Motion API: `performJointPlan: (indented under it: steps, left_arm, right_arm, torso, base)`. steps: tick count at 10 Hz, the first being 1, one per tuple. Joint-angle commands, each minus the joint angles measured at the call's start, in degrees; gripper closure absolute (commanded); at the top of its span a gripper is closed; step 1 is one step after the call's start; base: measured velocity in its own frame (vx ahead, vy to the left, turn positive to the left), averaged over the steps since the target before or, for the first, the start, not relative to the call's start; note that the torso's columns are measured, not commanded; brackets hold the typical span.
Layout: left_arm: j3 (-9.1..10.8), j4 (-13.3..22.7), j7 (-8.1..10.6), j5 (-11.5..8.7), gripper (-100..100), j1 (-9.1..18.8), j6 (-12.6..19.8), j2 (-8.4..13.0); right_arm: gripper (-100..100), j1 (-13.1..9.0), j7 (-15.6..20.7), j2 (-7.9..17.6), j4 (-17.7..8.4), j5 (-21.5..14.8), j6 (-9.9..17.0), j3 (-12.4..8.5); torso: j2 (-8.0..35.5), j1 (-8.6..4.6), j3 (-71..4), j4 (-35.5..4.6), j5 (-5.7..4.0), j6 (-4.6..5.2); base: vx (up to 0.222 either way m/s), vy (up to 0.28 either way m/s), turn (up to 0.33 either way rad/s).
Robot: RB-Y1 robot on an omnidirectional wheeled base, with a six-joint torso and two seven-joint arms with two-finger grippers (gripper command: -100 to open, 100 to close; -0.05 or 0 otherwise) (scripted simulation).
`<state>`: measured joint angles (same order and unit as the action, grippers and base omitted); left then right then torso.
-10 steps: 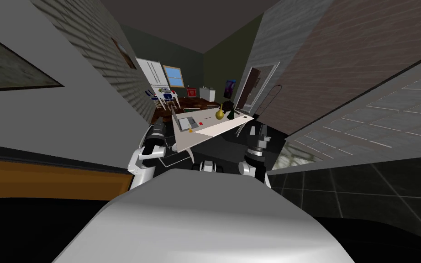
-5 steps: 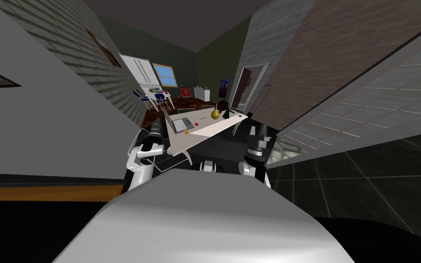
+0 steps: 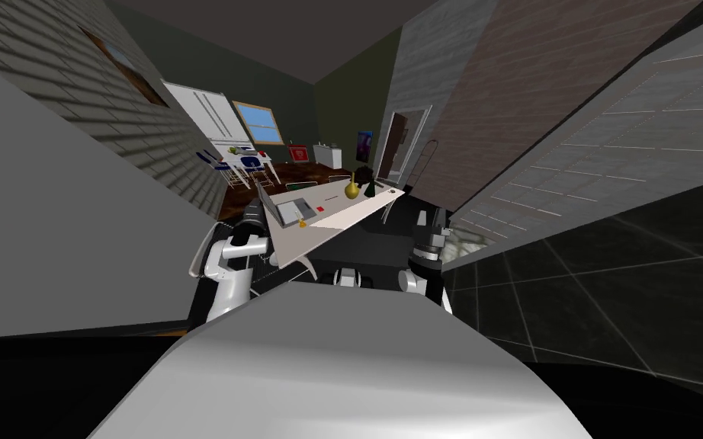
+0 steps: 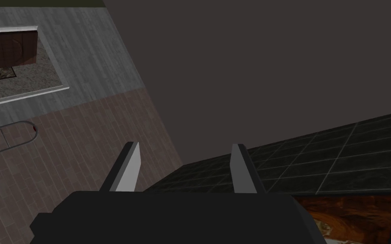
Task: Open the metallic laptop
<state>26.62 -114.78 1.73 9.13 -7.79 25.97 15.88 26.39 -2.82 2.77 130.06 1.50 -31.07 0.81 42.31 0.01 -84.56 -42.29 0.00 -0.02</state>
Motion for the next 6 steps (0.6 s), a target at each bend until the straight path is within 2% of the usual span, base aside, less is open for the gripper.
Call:
performJointPlan:
  steps: [1,5,6]
  left_arm:
    - [1.55,1.60,-0.21,0.90,-100,1.54,3.28,1.27]
    - [3.31,3.00,-0.39,1.68,-100,3.02,6.86,3.56]
    - [3.02,2.88,-0.33,1.65,-100,2.57,5.76,2.91]
  right_arm:
    - [0,0.00,0.00,0.00,0.00,0.00,0.00,0.00]
    - [0,0.00,0.00,0.00,0.00,0.00,0.00,0.00]
    - [0,0.00,0.00,0.00,0.00,0.00,0.00,0.00]
  torso:
    - [-0.01,-0.01,0.00,0.00,0.00,0.02]
    - [-0.01,-0.01,-0.01,0.00,0.00,0.02]
    - [-0.01,-0.01,0.00,0.00,0.00,0.02]
  base:
    - [0.021,-0.008,-0.137]
    - [0.017,-0.003,-0.090]
    - [0.006,0.001,-0.019]
